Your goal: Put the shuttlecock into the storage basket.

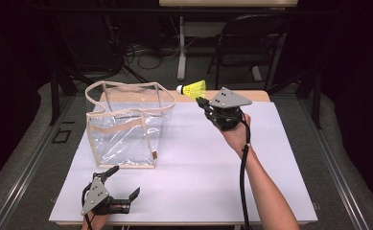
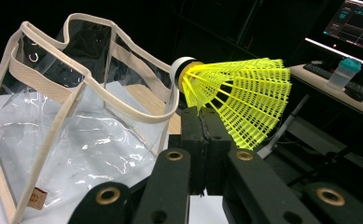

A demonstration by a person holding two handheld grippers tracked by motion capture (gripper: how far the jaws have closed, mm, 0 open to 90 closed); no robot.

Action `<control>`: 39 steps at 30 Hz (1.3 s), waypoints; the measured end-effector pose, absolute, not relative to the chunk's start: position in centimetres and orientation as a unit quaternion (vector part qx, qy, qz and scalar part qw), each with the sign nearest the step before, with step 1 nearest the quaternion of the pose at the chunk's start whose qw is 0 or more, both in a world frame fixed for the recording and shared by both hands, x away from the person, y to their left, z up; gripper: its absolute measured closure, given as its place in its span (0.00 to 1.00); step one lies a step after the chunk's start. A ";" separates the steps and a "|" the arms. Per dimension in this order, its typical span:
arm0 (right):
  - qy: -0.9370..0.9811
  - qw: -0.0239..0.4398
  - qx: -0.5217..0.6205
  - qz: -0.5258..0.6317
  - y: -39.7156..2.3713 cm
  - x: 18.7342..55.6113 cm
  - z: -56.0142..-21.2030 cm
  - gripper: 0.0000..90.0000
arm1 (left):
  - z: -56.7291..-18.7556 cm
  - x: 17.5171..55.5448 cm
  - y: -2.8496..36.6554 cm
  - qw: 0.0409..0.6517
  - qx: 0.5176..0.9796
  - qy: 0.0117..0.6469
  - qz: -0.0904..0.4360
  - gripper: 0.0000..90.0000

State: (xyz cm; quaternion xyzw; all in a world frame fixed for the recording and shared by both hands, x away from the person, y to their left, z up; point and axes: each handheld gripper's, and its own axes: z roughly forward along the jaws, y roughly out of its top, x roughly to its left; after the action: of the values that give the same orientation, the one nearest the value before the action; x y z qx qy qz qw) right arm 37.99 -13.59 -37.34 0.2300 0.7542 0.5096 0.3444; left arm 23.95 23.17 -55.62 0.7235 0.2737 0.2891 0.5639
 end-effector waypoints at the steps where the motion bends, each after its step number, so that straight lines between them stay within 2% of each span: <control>1: 0.755 0.344 0.230 0.509 -13.5 38.0 -37.3 1.00 | -55.6 23.9 23.2 0.564 0.723 0.274 0.289 0.00; 39: 0.770 0.341 0.202 0.501 -10.4 38.7 -36.2 1.00 | -55.6 24.0 23.2 0.565 0.722 0.274 0.291 0.00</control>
State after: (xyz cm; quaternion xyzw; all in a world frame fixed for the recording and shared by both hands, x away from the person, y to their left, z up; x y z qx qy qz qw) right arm 38.67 -10.36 -36.21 0.2015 0.7698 0.5007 0.3406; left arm 24.01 23.22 -55.62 0.7218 0.2738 0.2913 0.5649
